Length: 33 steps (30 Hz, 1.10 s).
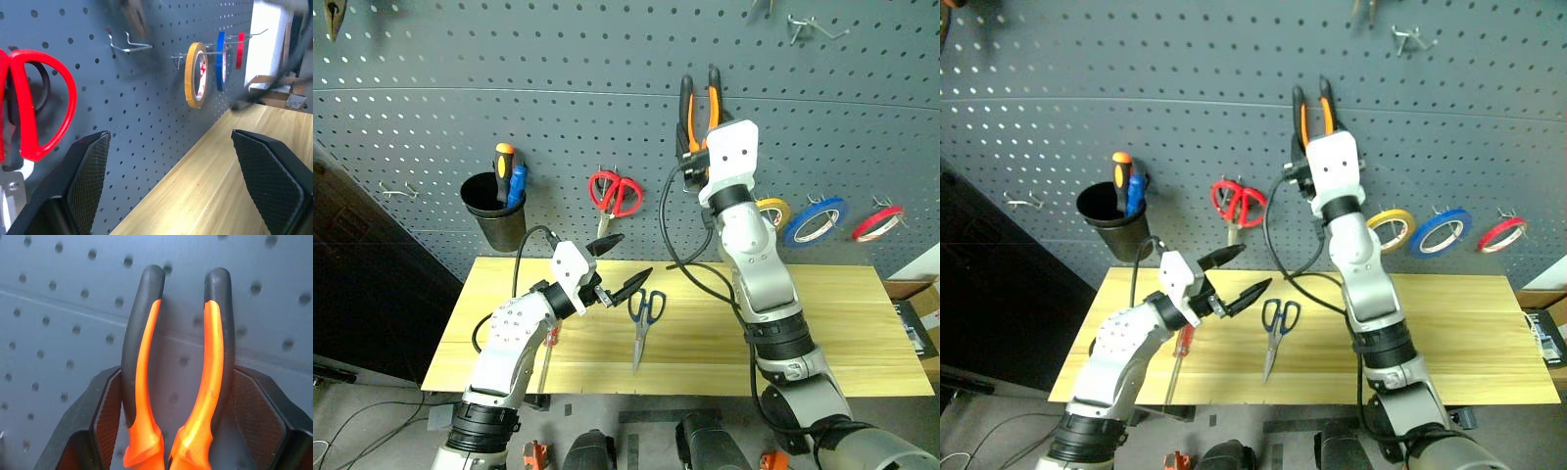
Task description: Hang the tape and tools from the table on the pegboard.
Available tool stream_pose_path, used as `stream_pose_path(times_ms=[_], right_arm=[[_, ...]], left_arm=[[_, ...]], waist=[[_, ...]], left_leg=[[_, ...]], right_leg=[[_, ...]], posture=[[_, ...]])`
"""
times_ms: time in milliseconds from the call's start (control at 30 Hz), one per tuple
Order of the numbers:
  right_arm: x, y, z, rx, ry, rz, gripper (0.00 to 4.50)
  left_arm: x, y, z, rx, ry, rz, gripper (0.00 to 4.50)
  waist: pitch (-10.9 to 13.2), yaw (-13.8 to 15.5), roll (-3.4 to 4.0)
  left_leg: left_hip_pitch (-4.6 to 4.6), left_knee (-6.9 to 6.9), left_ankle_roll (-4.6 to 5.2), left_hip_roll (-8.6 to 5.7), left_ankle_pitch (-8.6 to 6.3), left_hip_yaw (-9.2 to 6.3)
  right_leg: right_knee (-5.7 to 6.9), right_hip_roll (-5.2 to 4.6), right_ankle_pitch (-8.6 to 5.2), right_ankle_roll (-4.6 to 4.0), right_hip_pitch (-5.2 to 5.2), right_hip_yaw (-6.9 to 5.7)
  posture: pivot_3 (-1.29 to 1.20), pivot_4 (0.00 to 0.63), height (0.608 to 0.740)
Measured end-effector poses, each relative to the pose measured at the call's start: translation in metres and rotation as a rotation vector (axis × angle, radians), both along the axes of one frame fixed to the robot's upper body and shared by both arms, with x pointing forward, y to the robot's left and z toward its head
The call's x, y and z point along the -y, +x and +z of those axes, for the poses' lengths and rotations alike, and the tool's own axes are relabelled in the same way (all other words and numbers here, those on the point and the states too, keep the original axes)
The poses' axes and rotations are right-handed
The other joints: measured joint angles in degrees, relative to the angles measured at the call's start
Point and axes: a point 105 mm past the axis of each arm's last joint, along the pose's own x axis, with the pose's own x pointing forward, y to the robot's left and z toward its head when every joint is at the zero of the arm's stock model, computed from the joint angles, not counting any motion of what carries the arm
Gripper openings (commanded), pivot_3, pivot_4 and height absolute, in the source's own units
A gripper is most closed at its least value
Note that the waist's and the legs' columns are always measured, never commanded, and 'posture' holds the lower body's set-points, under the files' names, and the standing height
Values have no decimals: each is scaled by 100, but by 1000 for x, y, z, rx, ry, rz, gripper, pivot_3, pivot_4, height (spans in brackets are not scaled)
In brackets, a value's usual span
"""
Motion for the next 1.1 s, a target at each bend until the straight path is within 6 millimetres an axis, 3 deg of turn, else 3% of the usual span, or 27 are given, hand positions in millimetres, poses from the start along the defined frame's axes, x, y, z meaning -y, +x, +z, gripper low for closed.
stream_pose_path(times_ms=[100,233,433,700,867,1100], right_arm=[[6,5,-24,-39,-18,-37,3017],[9,7,-30,-49,6,-66,3017],[13,5,-22,-43,29,-76,3017],[-2,-8,0,50,-33,-27,3017],[-16,12,15,122,-71,-49,3017],[-18,28,-2,163,-108,-87,3016]], left_arm=[[3,2,4,14,-5,-4,4223],[5,3,7,22,-8,-4,4223],[7,4,9,29,-16,5,4223],[3,11,18,67,-41,55,4223],[-1,18,16,58,-47,89,4223],[0,18,16,59,-49,97,4223]], waist=[[0,-6,0],[0,-17,0],[0,-9,0],[0,-17,0],[0,-28,0],[0,-23,-1]], left_leg=[[1,6,0,-2,1,5],[10,8,-13,2,11,6],[11,8,-17,2,19,3],[11,8,-17,1,19,3],[17,8,-18,0,24,3],[22,36,-18,2,24,6]], right_leg=[[3,-1,0,-1,1,5],[18,2,8,-13,0,4],[44,3,8,-14,-6,5],[44,4,8,-13,-7,5],[49,5,9,-16,-6,3],[72,3,11,-19,3,6]], posture=[[19,159,740],[16,161,740],[10,156,740],[9,163,740],[25,160,740],[37,157,740]])
